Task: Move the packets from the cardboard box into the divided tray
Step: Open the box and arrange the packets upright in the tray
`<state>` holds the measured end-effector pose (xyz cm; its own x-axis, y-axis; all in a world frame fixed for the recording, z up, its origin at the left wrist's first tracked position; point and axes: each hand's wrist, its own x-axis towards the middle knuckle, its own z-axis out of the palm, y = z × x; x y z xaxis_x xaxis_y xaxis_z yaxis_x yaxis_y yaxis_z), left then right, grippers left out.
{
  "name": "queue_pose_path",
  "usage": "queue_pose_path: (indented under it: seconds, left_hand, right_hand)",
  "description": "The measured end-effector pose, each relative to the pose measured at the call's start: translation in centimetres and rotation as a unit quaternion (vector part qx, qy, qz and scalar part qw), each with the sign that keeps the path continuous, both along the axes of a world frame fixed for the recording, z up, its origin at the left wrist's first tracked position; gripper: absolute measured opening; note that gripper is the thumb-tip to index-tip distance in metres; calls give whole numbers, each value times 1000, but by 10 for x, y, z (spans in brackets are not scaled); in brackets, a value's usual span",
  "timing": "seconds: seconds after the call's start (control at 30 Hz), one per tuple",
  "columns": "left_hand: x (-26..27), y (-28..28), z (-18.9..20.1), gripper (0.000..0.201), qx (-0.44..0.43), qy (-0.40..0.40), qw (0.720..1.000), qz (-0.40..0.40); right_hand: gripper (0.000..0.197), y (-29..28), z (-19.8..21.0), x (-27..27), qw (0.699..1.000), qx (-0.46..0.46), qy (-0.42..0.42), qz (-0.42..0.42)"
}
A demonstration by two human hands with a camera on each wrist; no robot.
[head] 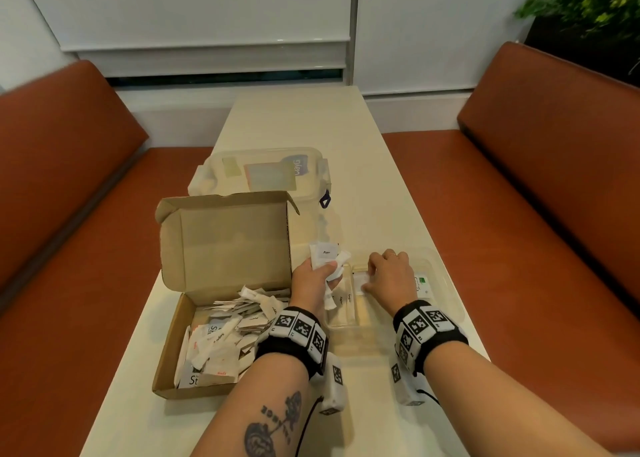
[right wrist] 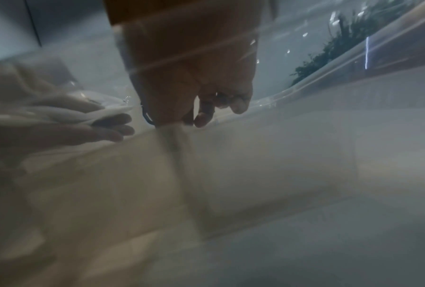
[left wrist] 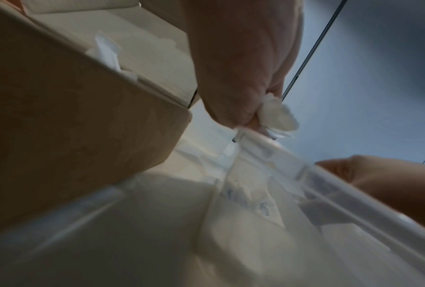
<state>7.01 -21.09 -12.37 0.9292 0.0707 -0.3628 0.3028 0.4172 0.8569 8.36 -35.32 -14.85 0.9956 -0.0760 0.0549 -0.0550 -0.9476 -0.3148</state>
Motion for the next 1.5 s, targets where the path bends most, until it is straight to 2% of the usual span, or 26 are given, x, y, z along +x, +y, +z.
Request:
queue_pose_path:
  seconds: [0.23,0.3,0.4,0.47,0.6,0.67,0.8,0.87,0.93,1.03,1.1,1.17,1.33,1.5]
  left_hand:
    - [2,2,-4,18,-2,0,1000,-15]
    - [2,3,-4,19,-11,-4,1000,-29]
    - [0,5,-3,22,-11,-14,998,-58]
    - [-1,5,-2,23,6,-20,996,-88]
    - [-3,4,0,22,19,-14,992,-122]
    - [-4,4,-1,21,15,-12,992,-123]
    - [-4,4,-1,21,17,-14,996,-88]
    - [-3,4,-2,20,-1,-17,999,-51]
    - [-2,4,-3,21,-28,-19,999,-26]
    - [-2,5,-5,20,-42,-22,999,-26]
    - [-3,4,-6,20,-40,-22,999,-27]
    - [-2,4,-6,21,-38,-21,999,-25]
    - [-2,5,-8,21,-39,-21,999,-29]
    - [-2,5,-9,22,-35,-20,999,-29]
  right_hand:
    - [21,-2,-5,-2,999,43,5,-11]
    - [15,-2,0,-2,994,107,-25,-20]
    - [14,2,17,1,962,257,-90,-8]
    - [17,8,34,3,942,326,-72,25]
    - [8,16,53,7,942,324,28,87]
    - [2,17,54,7,938,335,32,82]
    - [6,11,52,6,925,376,7,55]
    - [2,3,51,8,937,347,-32,17]
    - [6,-8,51,10,961,273,-39,-16]
    - [10,-19,48,11,985,168,49,3]
    - [11,-18,44,11,987,111,108,38]
    - [14,-14,40,10,987,68,130,65]
    - [18,-7,31,13,983,5,140,116]
    - [19,-9,22,14,983,-46,106,140]
